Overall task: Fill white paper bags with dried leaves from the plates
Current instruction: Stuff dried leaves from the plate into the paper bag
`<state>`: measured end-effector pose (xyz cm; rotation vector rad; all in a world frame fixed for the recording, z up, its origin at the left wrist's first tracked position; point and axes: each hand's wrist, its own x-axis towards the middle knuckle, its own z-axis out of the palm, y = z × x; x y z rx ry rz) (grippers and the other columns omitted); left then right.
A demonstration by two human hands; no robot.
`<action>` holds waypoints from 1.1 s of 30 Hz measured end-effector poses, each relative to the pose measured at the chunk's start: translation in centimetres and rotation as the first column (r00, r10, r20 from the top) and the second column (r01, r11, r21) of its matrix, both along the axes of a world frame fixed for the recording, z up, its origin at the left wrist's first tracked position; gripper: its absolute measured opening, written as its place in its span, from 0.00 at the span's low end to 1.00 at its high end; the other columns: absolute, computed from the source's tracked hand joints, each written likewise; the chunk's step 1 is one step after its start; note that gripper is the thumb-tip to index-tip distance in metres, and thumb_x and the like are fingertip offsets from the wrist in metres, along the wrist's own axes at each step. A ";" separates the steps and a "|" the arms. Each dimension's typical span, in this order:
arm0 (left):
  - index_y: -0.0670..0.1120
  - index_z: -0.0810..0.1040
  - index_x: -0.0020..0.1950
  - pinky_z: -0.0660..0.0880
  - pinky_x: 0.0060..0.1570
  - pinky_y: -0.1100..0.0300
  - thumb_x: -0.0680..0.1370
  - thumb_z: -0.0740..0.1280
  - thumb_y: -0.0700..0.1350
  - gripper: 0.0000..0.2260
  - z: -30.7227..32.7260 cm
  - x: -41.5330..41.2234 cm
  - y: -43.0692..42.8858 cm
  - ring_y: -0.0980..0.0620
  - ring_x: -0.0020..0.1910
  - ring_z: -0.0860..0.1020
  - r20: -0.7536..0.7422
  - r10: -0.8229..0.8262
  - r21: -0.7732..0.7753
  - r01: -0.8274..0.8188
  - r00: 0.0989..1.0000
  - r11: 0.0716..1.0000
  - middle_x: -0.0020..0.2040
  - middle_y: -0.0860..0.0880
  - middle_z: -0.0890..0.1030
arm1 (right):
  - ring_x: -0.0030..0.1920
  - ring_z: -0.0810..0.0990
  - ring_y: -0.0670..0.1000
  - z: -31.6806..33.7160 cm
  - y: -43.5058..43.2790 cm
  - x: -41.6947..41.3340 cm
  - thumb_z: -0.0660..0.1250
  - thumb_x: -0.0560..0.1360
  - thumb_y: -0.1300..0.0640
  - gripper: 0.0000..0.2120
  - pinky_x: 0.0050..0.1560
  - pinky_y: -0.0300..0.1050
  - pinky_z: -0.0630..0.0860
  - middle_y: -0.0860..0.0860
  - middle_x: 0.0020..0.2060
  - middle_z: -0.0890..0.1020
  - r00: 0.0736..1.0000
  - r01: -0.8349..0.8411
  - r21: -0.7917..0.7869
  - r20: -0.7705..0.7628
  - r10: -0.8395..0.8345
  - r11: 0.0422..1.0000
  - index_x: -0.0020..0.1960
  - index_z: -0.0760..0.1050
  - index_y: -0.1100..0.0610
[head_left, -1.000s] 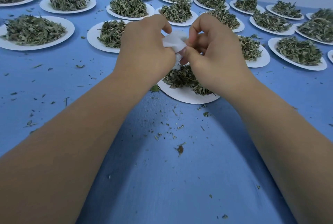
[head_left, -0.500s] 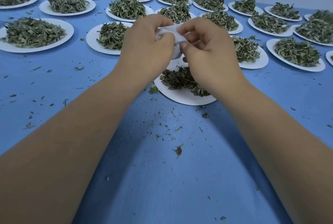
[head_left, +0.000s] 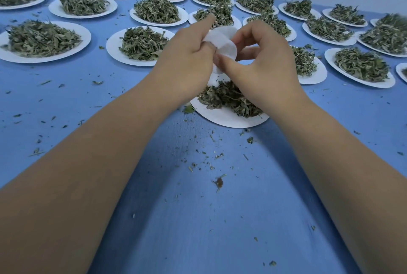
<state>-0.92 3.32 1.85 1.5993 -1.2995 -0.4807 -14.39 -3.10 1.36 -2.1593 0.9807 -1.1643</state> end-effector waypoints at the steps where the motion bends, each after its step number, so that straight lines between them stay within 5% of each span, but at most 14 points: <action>1: 0.51 0.66 0.78 0.72 0.69 0.50 0.84 0.56 0.42 0.21 0.0 -0.1 0.1 0.53 0.70 0.72 0.021 -0.019 0.012 0.019 1.000 1.000 0.75 0.51 0.71 | 0.39 0.82 0.41 0.0 0.1 0.0 0.76 0.70 0.51 0.14 0.36 0.31 0.73 0.42 0.41 0.81 1.000 0.008 -0.028 -0.008 -0.008 1.000 0.50 0.74 0.51; 5: 0.49 0.81 0.54 0.75 0.52 0.50 0.83 0.57 0.44 0.13 0.1 -1.0 0.5 0.51 0.48 0.79 0.258 -0.074 0.011 0.074 0.963 0.997 0.48 0.50 0.83 | 0.43 0.82 0.52 0.1 0.2 0.5 0.69 0.71 0.50 0.14 0.42 0.55 0.79 0.48 0.45 0.80 0.994 0.009 -0.149 -0.109 -0.025 0.989 0.54 0.73 0.54; 8: 0.55 0.80 0.41 0.75 0.43 0.51 0.83 0.57 0.46 0.16 0.4 -1.1 0.6 0.50 0.39 0.79 0.225 -0.051 -0.017 0.057 0.973 0.998 0.38 0.49 0.81 | 0.44 0.79 0.56 0.1 0.0 0.6 0.66 0.74 0.55 0.12 0.42 0.58 0.78 0.51 0.45 0.80 0.987 0.015 -0.244 -0.153 -0.054 0.970 0.55 0.73 0.56; 13: 0.42 0.77 0.48 0.72 0.46 0.47 0.83 0.57 0.45 0.11 0.0 -0.5 0.2 0.45 0.41 0.78 0.403 0.062 -0.051 -0.046 0.913 0.998 0.38 0.44 0.79 | 0.42 0.79 0.52 0.1 -0.1 0.4 0.65 0.74 0.59 0.08 0.44 0.55 0.78 0.50 0.42 0.81 0.990 0.077 -0.180 -0.105 -0.097 0.981 0.53 0.75 0.56; 16: 0.42 0.81 0.53 0.69 0.39 0.52 0.82 0.58 0.44 0.13 -0.2 -0.3 0.0 0.51 0.32 0.71 0.430 0.076 -0.052 -0.059 0.900 0.997 0.33 0.50 0.73 | 0.41 0.78 0.46 0.1 -0.1 0.6 0.63 0.74 0.60 0.06 0.43 0.46 0.76 0.45 0.39 0.81 0.995 0.079 -0.068 -0.048 -0.083 0.995 0.49 0.77 0.54; 21: 0.49 0.69 0.33 0.61 0.30 0.58 0.82 0.58 0.42 0.16 -0.2 -0.9 -0.2 0.54 0.27 0.65 0.370 0.076 -0.072 -0.053 0.926 0.996 0.27 0.50 0.67 | 0.33 0.72 0.44 -0.1 0.3 1.1 0.60 0.76 0.61 0.10 0.33 0.36 0.67 0.45 0.29 0.76 0.999 0.051 -0.052 0.003 -0.051 0.997 0.46 0.79 0.55; 23: 0.53 0.72 0.35 0.62 0.29 0.61 0.80 0.58 0.39 0.15 -0.2 -0.8 -0.1 0.55 0.27 0.67 0.338 0.061 -0.069 -0.039 0.939 0.997 0.28 0.53 0.70 | 0.32 0.73 0.40 -0.1 0.3 1.1 0.61 0.74 0.62 0.10 0.33 0.31 0.66 0.41 0.29 0.75 0.998 0.056 -0.070 -0.014 -0.057 0.996 0.47 0.80 0.54; 26: 0.48 0.83 0.58 0.65 0.30 0.70 0.77 0.56 0.37 0.18 -0.2 -0.1 0.2 0.56 0.32 0.72 0.343 0.095 -0.053 -0.082 0.934 0.995 0.40 0.49 0.80 | 0.46 0.82 0.37 -0.3 0.0 0.9 0.63 0.73 0.68 0.14 0.49 0.36 0.78 0.42 0.43 0.84 0.999 -0.042 0.029 -0.029 0.043 0.999 0.54 0.80 0.56; 28: 0.45 0.79 0.67 0.72 0.46 0.68 0.78 0.56 0.37 0.21 -0.2 0.6 0.1 0.49 0.48 0.79 0.390 0.163 -0.073 -0.146 0.906 0.987 0.53 0.45 0.83 | 0.54 0.84 0.41 -0.4 -0.1 0.8 0.65 0.75 0.70 0.15 0.59 0.42 0.80 0.46 0.51 0.85 0.991 -0.135 0.084 -0.001 0.135 0.987 0.58 0.80 0.59; 30: 0.43 0.79 0.64 0.74 0.58 0.55 0.78 0.57 0.38 0.18 -0.1 1.0 0.1 0.44 0.57 0.78 0.425 0.207 -0.078 -0.192 0.881 0.978 0.58 0.43 0.82 | 0.56 0.83 0.41 -0.4 -0.3 0.8 0.64 0.74 0.73 0.17 0.61 0.40 0.79 0.46 0.53 0.84 0.988 -0.152 0.074 0.026 0.150 0.986 0.58 0.79 0.59; 33: 0.41 0.79 0.55 0.74 0.53 0.53 0.78 0.58 0.41 0.12 -0.3 1.8 -0.5 0.46 0.50 0.78 0.447 0.243 -0.084 -0.230 0.861 0.970 0.56 0.42 0.80 | 0.55 0.84 0.43 -0.3 -0.3 0.8 0.61 0.72 0.71 0.18 0.59 0.40 0.80 0.43 0.50 0.82 0.995 -0.090 0.015 0.048 0.089 0.996 0.57 0.79 0.58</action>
